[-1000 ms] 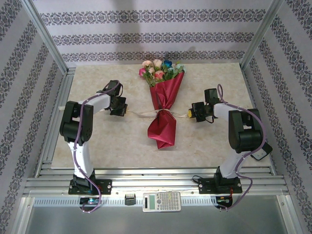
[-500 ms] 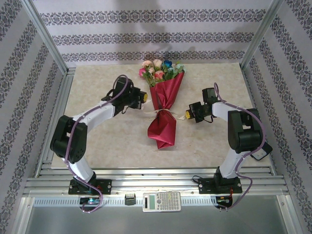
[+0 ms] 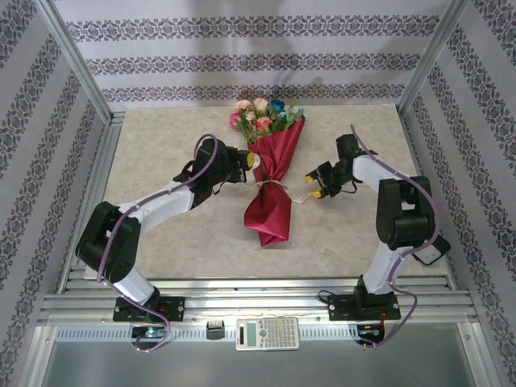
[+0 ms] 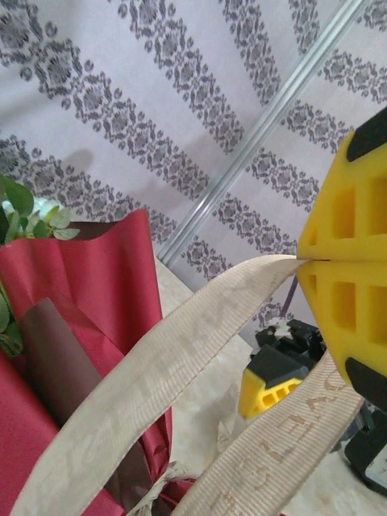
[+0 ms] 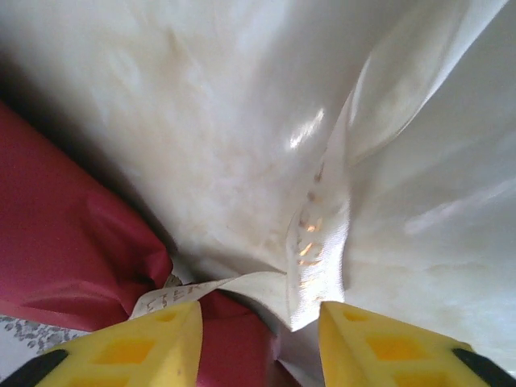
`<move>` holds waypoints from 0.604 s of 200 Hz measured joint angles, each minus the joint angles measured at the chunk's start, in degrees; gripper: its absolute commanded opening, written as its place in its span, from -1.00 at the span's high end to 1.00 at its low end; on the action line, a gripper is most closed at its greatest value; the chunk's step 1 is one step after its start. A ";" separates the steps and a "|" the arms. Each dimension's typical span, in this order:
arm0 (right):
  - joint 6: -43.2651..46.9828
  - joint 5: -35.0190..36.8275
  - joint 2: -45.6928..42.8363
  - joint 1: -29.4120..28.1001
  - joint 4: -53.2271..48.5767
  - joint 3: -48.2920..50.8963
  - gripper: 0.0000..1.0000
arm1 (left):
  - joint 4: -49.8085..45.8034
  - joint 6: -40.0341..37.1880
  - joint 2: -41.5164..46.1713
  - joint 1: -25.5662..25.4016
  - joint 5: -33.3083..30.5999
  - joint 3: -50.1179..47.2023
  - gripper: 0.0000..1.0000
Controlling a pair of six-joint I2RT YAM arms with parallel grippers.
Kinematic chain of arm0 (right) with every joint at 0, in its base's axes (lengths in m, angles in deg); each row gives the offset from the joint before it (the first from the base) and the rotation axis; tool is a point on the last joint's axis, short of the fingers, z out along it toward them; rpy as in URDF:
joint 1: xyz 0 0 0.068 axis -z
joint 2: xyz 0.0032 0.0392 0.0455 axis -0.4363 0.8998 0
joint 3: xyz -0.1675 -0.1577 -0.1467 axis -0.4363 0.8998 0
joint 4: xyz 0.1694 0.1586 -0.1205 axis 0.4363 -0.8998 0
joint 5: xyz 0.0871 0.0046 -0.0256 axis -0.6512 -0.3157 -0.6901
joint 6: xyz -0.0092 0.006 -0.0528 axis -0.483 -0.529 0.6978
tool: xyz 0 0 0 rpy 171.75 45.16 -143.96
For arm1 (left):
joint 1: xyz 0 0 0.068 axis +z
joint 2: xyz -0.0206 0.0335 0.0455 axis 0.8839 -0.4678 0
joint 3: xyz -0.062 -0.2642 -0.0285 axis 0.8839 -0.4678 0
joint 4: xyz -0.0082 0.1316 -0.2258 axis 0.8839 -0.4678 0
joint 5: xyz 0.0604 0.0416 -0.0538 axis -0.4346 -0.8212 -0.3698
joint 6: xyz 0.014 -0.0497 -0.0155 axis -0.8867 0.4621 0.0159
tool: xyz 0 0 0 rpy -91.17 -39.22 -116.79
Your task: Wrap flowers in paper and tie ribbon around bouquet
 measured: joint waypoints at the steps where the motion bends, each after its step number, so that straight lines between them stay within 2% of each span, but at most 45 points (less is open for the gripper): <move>1: 0.37 0.17 -0.02 0.31 -0.31 -0.20 0.09 | 0.00 0.02 0.07 0.00 -0.07 -0.07 1.00; 69: 15.98 12.63 1.31 19.28 -13.79 -8.68 0.02 | 6.73 1.68 -0.66 0.00 0.00 -0.68 1.00; 95: 18.25 15.96 6.69 23.23 -16.06 -12.35 0.02 | 7.26 1.84 -1.49 0.02 1.14 -0.68 1.00; 121: 19.56 18.40 12.35 24.33 -18.45 -16.63 0.01 | 8.24 1.86 -1.51 0.04 2.27 -0.68 1.00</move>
